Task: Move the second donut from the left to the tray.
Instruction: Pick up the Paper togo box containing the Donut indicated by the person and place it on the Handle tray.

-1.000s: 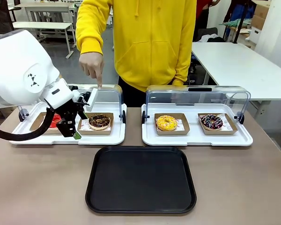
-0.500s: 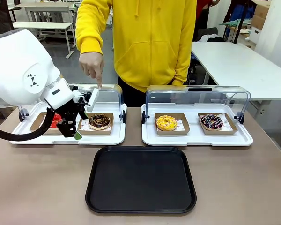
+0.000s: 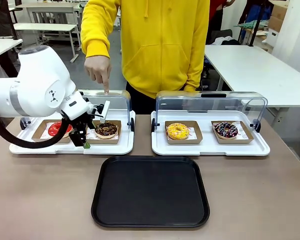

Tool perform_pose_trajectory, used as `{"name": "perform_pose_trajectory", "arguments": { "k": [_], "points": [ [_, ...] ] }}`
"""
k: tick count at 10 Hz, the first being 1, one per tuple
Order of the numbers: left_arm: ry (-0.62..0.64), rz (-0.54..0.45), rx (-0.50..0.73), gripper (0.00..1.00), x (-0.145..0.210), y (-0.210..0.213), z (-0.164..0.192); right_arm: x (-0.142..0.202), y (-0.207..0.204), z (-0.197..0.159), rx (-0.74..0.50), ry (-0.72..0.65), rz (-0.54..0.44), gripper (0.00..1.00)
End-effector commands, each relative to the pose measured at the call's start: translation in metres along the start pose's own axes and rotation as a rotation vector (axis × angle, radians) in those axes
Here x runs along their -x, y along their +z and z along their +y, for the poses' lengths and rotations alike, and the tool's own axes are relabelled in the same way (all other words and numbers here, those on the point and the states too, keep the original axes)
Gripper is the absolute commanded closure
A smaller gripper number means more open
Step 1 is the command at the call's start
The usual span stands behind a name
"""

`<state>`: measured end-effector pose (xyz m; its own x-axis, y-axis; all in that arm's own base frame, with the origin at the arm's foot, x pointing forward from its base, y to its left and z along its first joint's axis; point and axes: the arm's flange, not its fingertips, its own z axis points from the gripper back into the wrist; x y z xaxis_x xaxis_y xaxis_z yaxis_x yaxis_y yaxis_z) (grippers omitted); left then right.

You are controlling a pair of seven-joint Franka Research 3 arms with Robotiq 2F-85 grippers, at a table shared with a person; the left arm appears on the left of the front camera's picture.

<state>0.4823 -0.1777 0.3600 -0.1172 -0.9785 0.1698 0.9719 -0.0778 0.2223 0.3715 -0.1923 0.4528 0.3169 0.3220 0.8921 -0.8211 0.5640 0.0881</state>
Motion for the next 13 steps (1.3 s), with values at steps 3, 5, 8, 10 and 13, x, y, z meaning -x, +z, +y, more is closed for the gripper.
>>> {"name": "perform_pose_trajectory", "arguments": {
  "k": [3, 5, 8, 10, 13],
  "points": [
    [0.000, 0.045, -0.006, 0.00, 0.001, -0.015, 0.016, -0.002, -0.001, -0.002, 0.006, 0.020, -0.028, 0.00],
    [-0.006, 0.076, -0.029, 0.00, 0.004, -0.023, 0.020, -0.002, -0.001, -0.002, 0.006, 0.020, -0.028, 0.00],
    [0.005, 0.086, -0.043, 0.00, 0.012, -0.034, 0.029, -0.002, -0.001, -0.002, 0.006, 0.020, -0.028, 0.00],
    [0.006, 0.093, -0.041, 0.00, 0.013, -0.041, 0.034, -0.002, -0.001, -0.002, 0.006, 0.020, -0.028, 0.00],
    [0.007, 0.098, -0.027, 0.00, 0.013, -0.046, 0.038, -0.002, -0.001, -0.002, 0.006, 0.020, -0.028, 0.00]
  ]
}}
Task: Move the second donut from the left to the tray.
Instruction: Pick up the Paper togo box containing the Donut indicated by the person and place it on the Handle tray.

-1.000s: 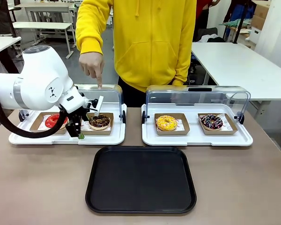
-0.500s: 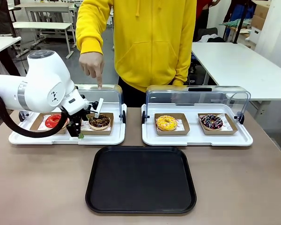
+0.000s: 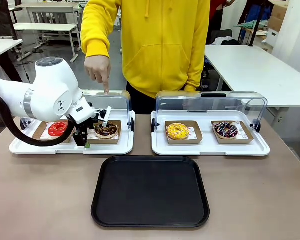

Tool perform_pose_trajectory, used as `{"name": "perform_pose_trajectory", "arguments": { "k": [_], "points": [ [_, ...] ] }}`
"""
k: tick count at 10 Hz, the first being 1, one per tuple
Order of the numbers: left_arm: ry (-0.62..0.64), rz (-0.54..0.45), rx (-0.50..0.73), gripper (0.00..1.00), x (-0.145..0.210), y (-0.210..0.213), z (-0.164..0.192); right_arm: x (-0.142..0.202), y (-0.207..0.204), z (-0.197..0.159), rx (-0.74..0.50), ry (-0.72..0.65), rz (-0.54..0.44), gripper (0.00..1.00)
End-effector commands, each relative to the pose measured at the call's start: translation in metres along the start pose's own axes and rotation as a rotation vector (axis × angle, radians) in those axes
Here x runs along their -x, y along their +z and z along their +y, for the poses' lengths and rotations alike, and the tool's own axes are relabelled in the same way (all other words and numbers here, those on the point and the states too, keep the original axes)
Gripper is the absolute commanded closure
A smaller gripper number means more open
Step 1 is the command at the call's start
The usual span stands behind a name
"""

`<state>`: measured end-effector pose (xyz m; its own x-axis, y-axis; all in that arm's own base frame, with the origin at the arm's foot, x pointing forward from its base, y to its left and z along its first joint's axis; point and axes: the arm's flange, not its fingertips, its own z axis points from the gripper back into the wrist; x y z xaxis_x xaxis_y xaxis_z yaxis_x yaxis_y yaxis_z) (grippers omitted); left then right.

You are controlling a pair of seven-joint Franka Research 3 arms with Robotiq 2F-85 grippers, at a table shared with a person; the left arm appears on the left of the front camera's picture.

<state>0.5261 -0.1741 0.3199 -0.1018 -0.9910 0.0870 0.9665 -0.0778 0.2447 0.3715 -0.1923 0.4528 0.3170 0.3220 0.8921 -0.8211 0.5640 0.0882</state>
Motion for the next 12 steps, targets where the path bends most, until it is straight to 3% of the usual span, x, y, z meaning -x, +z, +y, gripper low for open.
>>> {"name": "perform_pose_trajectory", "arguments": {
  "k": [1, 2, 3, 4, 5, 12],
  "points": [
    [0.022, 0.020, 0.007, 0.58, -0.0030, 0.0008, 0.0059, -0.0017, -0.0006, -0.0016, 0.006, 0.020, -0.028, 0.00],
    [0.036, 0.021, 0.011, 0.58, -0.0010, 0.0033, 0.0049, -0.0017, -0.0006, -0.0016, 0.006, 0.020, -0.028, 0.00],
    [0.038, 0.021, 0.014, 1.00, -0.0004, 0.0028, 0.0039, -0.0017, -0.0006, -0.0016, 0.006, 0.020, -0.028, 0.00],
    [0.036, 0.024, 0.021, 0.63, 0.0004, 0.0034, 0.0031, -0.0017, -0.0006, -0.0016, 0.006, 0.020, -0.028, 0.00],
    [0.035, 0.027, 0.026, 1.00, 0.0009, 0.0028, 0.0029, -0.0017, -0.0006, -0.0016, 0.006, 0.020, -0.028, 0.00],
    [0.016, 0.046, 0.042, 1.00, 0.0037, 0.0049, -0.0015, -0.0017, -0.0006, -0.0016, 0.006, 0.020, -0.028, 0.00]
  ]
}}
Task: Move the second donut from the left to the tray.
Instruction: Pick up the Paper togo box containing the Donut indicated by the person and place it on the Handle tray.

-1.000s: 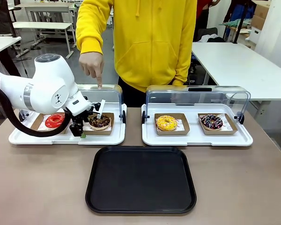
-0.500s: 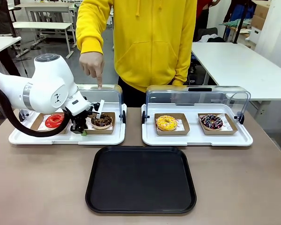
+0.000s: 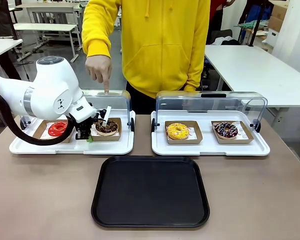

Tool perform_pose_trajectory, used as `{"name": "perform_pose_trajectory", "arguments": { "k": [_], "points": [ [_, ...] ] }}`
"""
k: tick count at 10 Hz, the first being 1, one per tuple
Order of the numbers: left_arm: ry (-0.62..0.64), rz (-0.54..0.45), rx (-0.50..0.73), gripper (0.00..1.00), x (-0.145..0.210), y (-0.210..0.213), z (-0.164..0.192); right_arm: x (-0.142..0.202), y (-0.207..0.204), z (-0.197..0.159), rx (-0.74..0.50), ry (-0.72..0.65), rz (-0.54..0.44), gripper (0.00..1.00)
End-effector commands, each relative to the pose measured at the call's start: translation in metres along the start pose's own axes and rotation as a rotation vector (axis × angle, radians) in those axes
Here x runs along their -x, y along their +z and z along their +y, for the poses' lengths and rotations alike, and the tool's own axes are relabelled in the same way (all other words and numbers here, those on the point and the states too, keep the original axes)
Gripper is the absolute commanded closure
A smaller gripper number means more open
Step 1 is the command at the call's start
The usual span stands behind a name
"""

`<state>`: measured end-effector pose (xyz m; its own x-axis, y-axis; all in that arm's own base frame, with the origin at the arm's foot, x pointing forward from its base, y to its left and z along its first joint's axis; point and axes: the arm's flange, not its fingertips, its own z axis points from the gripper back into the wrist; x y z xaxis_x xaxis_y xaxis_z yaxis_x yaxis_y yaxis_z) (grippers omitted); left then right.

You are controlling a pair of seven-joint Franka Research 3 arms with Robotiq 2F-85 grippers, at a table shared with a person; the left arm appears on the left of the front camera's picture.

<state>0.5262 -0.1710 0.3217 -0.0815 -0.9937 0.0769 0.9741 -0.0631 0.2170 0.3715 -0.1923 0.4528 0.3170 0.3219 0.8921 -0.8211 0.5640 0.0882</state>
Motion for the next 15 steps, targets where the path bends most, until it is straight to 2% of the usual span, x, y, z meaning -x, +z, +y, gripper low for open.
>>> {"name": "perform_pose_trajectory", "arguments": {
  "k": [1, 2, 6, 9, 11, 15],
  "points": [
    [0.018, 0.016, 0.045, 1.00, 0.002, -0.002, 0.001, -0.002, -0.001, -0.002, 0.006, 0.020, -0.028, 0.00],
    [0.000, 0.000, 0.000, 1.00, 0.000, 0.000, 0.000, -0.002, -0.001, -0.002, 0.006, 0.020, -0.028, 0.00],
    [0.000, 0.002, 0.004, 0.98, 0.000, 0.000, 0.000, -0.002, -0.001, -0.002, 0.006, 0.020, -0.028, 0.00],
    [0.026, -0.053, -0.158, 0.98, 0.020, 0.044, -0.035, -0.002, -0.001, -0.002, 0.006, 0.020, -0.028, 0.00],
    [0.036, -0.082, -0.218, 0.98, 0.025, 0.074, -0.067, -0.002, -0.001, -0.002, 0.006, 0.020, -0.028, 0.00],
    [0.033, -0.117, -0.153, 0.98, -0.014, 0.126, -0.153, -0.002, -0.001, -0.002, 0.006, 0.020, -0.028, 0.00]
  ]
}}
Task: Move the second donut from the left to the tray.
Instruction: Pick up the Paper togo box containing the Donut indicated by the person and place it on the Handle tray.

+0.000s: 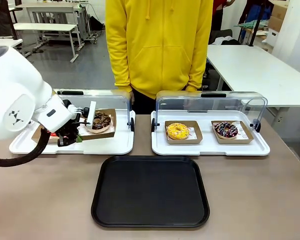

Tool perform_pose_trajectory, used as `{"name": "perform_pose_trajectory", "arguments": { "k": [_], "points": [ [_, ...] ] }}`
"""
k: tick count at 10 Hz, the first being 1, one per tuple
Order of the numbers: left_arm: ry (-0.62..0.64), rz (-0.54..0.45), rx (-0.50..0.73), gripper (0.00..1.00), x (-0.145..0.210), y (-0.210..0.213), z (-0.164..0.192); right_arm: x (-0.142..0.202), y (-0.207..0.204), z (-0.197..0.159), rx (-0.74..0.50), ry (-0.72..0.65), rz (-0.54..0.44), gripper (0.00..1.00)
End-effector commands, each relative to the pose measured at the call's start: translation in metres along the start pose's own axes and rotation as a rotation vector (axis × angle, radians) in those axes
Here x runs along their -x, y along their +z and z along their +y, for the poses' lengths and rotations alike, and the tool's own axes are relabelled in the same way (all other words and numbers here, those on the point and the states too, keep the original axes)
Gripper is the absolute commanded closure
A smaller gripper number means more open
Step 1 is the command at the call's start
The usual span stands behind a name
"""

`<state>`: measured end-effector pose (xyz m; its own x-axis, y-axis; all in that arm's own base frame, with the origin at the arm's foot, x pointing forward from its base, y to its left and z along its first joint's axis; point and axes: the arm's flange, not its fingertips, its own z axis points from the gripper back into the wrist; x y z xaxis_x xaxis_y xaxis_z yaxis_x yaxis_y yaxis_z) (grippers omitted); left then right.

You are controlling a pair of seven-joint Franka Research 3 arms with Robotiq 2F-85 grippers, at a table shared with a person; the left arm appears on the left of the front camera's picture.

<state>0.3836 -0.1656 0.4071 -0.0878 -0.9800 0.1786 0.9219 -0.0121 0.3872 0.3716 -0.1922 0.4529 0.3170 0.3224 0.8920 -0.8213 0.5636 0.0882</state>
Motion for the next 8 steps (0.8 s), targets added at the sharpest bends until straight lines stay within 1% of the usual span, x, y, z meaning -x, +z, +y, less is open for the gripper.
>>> {"name": "perform_pose_trajectory", "arguments": {
  "k": [1, 3, 6, 8],
  "points": [
    [0.000, -0.038, 0.047, 0.98, -0.017, 0.025, -0.047, -0.002, 0.000, -0.002, 0.007, 0.020, -0.029, 0.00],
    [-0.015, -0.061, 0.053, 0.98, -0.049, 0.030, -0.073, -0.002, 0.000, -0.002, 0.007, 0.020, -0.029, 0.00],
    [-0.102, -0.054, 0.067, 0.98, -0.106, 0.023, -0.109, -0.002, 0.000, -0.002, 0.007, 0.020, -0.029, 0.00],
    [-0.138, -0.036, 0.076, 0.98, -0.133, 0.006, -0.135, -0.002, 0.000, -0.002, 0.007, 0.020, -0.029, 0.00]
  ]
}}
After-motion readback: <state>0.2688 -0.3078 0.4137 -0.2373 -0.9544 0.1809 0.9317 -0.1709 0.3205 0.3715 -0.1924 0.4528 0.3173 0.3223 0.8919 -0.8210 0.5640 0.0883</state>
